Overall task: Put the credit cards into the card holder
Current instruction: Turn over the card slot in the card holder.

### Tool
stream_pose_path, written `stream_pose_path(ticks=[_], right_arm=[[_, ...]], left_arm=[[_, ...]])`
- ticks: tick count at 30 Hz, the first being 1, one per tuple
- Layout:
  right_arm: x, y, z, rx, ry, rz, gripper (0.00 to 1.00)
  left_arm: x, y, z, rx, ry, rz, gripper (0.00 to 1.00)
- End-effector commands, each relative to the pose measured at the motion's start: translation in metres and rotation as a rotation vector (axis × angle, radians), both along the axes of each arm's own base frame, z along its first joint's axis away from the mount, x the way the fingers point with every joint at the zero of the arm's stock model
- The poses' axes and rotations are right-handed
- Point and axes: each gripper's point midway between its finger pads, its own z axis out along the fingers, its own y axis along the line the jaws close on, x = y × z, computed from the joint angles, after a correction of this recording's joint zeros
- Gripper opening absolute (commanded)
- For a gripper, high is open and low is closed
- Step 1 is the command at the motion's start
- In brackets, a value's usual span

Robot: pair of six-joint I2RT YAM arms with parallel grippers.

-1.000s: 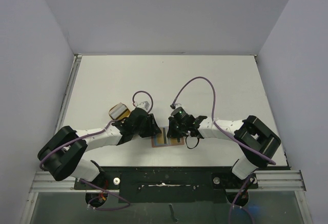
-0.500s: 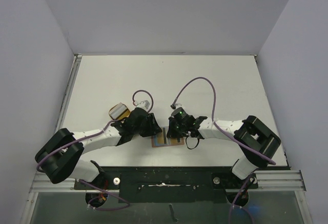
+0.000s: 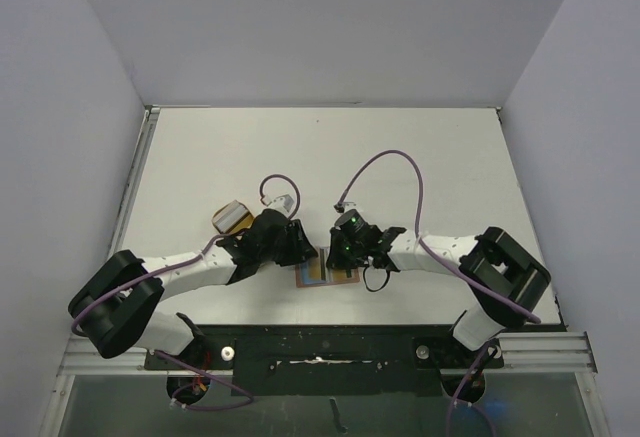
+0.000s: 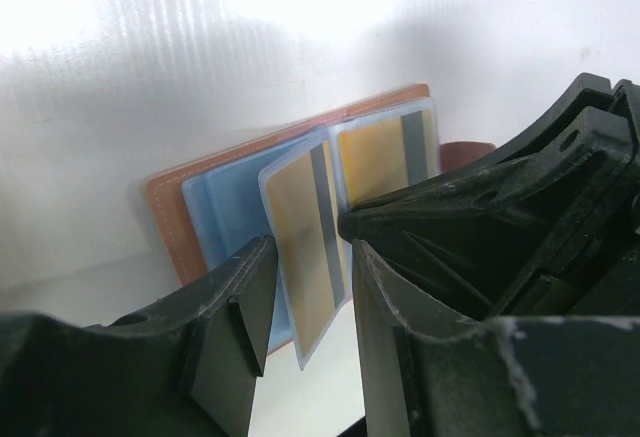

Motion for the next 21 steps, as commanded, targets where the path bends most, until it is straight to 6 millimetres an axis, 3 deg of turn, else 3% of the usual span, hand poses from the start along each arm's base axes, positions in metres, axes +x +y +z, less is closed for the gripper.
stream_pose_path(ticks=[1, 8, 11, 17, 21], right_arm=[[0.009, -0.003, 0.02, 0.017, -0.073, -0.027, 0.1], [0.009, -0.012, 0.042, 0.037, -0.121, -0.062, 0.19], [0.009, -0.024, 0.051, 0.03, -0.145, -0.099, 0.2], [0.006, -0.057, 0.069, 0.008, -0.215, -0.207, 0.25], [0.004, -0.07, 0.083, 0.022, -0.252, -0.247, 0.29]], left_arm=[[0.013, -0.03, 0.043, -0.151, -0.087, -0.044, 0.34], [0.013, -0.048, 0.057, -0.2, -0.105, -0.091, 0.35], [0.009, -0.054, 0.054, -0.206, -0.093, -0.111, 0.35], [0.012, -0.079, 0.068, -0.265, -0.111, -0.149, 0.36], [0.017, -0.079, 0.07, -0.236, -0.125, -0.145, 0.36]])
